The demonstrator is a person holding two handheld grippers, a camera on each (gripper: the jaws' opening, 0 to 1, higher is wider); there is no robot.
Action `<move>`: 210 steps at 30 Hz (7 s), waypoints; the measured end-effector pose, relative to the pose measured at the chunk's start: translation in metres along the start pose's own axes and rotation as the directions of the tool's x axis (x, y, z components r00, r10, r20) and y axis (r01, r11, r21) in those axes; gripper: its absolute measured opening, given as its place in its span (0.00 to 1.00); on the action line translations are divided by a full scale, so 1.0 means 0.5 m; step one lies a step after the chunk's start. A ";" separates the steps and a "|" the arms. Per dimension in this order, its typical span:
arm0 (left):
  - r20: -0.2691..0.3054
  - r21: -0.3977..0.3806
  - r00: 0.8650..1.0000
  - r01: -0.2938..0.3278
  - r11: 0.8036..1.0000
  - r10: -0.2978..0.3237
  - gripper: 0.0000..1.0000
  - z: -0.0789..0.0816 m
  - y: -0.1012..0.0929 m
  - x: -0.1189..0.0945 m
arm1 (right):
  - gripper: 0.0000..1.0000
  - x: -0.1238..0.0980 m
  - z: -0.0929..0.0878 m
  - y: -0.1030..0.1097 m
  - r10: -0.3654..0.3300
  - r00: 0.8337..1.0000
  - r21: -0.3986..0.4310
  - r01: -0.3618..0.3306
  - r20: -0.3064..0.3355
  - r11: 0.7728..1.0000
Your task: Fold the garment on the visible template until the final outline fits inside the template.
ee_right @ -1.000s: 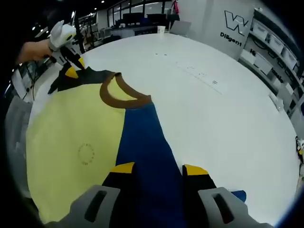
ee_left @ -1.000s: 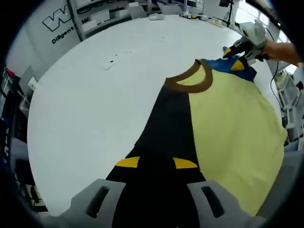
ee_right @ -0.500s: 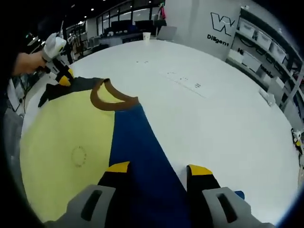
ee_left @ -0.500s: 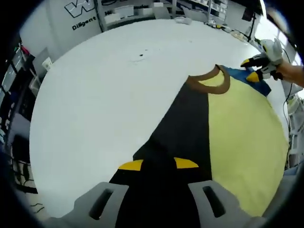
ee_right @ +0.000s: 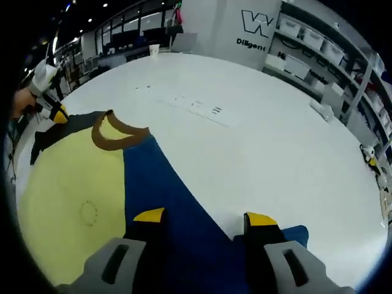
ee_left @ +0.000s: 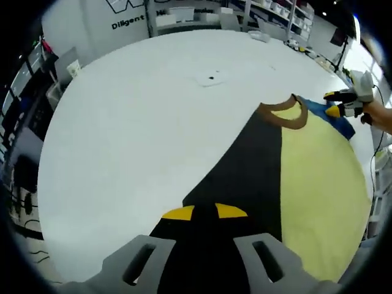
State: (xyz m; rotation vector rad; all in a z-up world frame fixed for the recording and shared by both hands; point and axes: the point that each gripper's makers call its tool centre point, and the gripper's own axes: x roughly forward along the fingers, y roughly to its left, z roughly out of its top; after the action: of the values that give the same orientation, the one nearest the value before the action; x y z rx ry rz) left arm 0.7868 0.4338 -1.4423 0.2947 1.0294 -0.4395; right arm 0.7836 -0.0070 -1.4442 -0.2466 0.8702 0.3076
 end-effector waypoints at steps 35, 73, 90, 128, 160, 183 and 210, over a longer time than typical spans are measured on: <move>0.188 -0.349 0.982 0.077 0.934 -0.010 0.24 -0.335 -0.024 -0.191 | 0.55 -0.262 -0.119 0.256 0.180 0.967 -0.114 -0.162 0.179 0.980; 0.381 -0.534 0.924 0.228 0.814 -0.009 0.02 -0.300 -0.064 -0.224 | 0.55 -0.411 -0.182 0.306 0.204 0.959 -0.194 -0.166 0.198 0.967; 0.145 -0.335 0.989 0.055 0.941 -0.006 0.02 -0.401 0.069 -0.311 | 0.54 -0.406 -0.175 0.347 0.243 0.951 -0.211 -0.202 0.191 0.956; 0.152 0.453 0.949 0.180 0.873 -0.275 0.04 -0.415 -0.173 -0.267 | 0.52 -0.395 -0.196 0.364 0.255 0.953 -0.188 -0.223 0.166 0.956; 0.177 -0.094 0.983 -0.038 0.995 0.055 0.07 -0.415 0.068 -0.279 | 0.51 -0.390 -0.208 0.371 0.255 0.954 -0.170 -0.228 0.159 0.959; 0.111 -0.039 0.980 -0.161 0.986 0.165 0.07 -0.332 0.273 -0.260 | 0.77 -0.415 -0.150 0.429 0.347 0.903 -0.268 -0.279 0.254 0.922; 0.038 -0.221 0.968 -0.236 0.947 0.250 0.14 -0.402 0.322 -0.293 | 0.82 -0.419 -0.151 0.443 0.346 0.902 -0.255 -0.281 0.260 0.925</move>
State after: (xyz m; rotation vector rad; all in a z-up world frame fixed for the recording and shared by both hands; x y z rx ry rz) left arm 0.6478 0.6933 -1.4076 0.2085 0.9528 -0.1123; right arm 0.5231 0.1390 -1.3469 -0.2480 0.5702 0.7266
